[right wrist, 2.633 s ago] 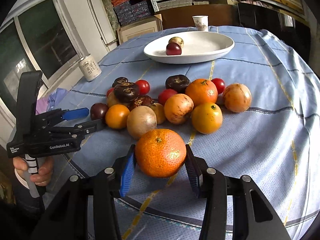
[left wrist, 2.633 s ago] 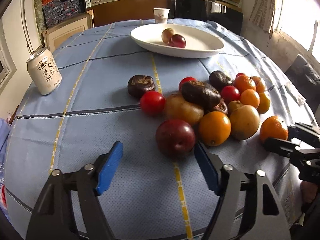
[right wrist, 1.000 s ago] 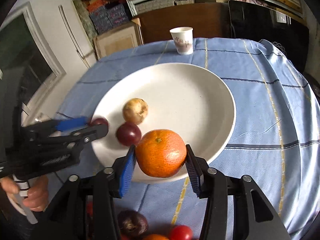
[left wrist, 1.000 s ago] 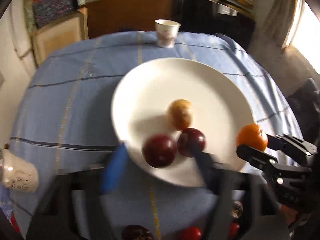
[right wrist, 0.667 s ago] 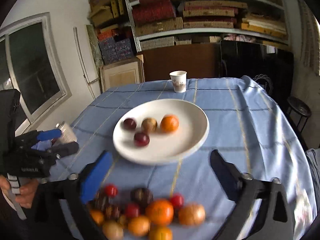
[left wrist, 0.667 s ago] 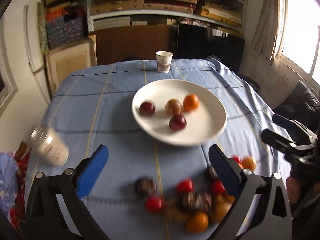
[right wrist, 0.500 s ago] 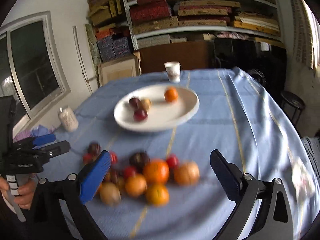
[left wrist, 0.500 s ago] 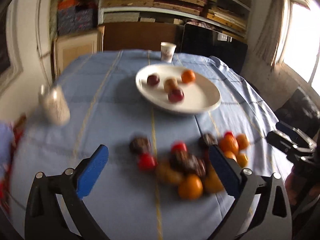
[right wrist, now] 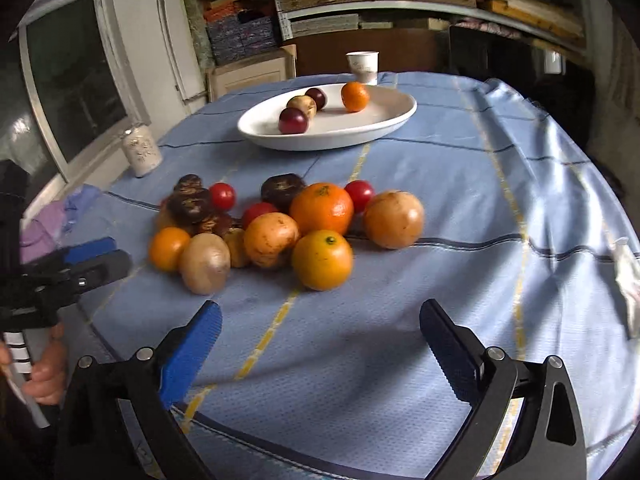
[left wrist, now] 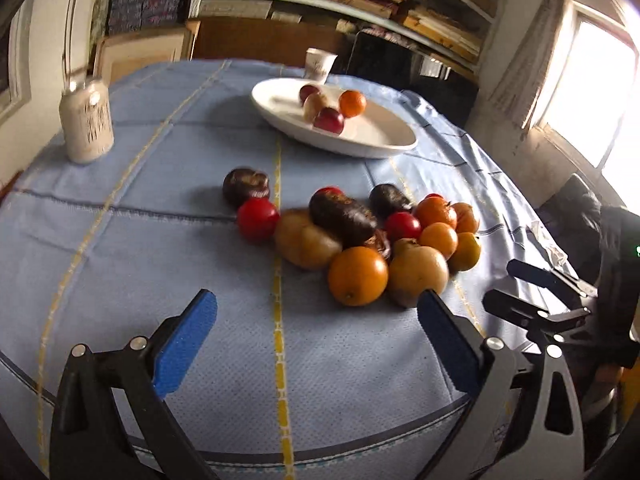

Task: Organize fruits
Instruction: 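Grasp a yellow-orange fruit with the right tool while the left tool grasps a small orange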

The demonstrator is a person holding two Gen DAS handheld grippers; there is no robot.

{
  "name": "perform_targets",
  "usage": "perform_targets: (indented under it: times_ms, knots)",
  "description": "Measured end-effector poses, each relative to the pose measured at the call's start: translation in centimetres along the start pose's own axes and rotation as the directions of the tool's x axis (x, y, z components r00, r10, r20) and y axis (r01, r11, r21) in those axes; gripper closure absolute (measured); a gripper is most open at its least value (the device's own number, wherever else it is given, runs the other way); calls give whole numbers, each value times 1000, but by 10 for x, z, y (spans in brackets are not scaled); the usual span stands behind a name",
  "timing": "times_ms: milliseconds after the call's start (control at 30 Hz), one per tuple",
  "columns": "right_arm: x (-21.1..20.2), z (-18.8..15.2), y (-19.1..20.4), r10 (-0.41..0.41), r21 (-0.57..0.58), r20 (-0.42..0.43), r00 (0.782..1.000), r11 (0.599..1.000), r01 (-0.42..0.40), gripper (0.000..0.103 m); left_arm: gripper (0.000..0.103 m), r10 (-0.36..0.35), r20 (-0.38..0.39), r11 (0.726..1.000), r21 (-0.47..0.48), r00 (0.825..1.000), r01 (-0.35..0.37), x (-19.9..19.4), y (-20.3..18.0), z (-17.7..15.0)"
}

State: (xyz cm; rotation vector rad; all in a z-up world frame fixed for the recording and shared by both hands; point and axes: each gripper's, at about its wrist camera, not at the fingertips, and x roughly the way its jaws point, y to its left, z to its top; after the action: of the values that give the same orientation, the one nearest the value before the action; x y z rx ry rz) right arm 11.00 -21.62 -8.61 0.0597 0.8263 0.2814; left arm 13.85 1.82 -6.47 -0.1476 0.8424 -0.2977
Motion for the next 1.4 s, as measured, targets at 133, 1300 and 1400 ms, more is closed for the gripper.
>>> perform_targets:
  times_ms: [133,1300,1400]
  knots:
    - [-3,-2,0,-8,15,11,1000,1000,8,3,4,-21,-29,997,-79,999,19,6,13,3]
    - [44,35,24,-152,-205,-102,983,970,129,66,4,-36,-2,999,21,999,36,-1,-6,1]
    - [40,35,17,-133,-165,-90,987,979,117,66,4,-40,-1,999,18,999,40,-1,-5,1]
